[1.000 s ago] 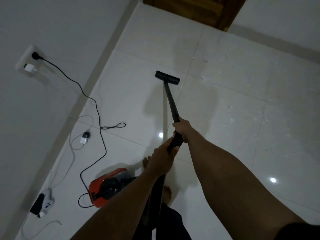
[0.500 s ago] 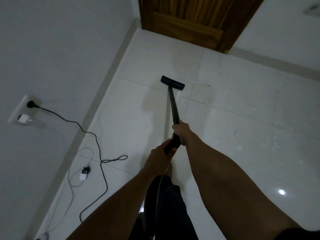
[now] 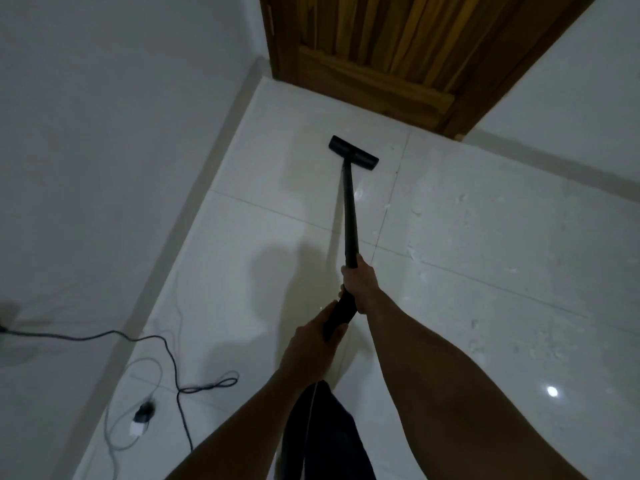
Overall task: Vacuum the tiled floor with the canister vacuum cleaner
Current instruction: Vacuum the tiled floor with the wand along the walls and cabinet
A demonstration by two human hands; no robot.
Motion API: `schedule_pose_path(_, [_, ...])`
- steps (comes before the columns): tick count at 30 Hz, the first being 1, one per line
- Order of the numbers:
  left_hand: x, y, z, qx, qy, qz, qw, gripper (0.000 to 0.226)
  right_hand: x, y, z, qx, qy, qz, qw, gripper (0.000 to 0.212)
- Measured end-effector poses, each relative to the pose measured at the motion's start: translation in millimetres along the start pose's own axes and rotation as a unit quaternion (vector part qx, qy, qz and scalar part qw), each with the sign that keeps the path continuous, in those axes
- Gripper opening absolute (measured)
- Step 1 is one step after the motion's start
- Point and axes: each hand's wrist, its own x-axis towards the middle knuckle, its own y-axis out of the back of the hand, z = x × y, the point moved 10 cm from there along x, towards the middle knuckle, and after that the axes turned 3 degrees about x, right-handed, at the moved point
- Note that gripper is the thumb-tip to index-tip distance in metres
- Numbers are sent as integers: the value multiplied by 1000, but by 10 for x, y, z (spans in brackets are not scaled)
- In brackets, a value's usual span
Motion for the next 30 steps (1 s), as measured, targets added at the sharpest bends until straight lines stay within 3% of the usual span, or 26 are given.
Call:
schedule_pose_path(16, [1341,500,278,18,16,14,1000,54,952,-87,-1207,-41,27,47,998,59])
schedule_pose_path(30, [-461,515,-92,35,-31,9,999,51,-907,-87,-391,9,52,90,995,63])
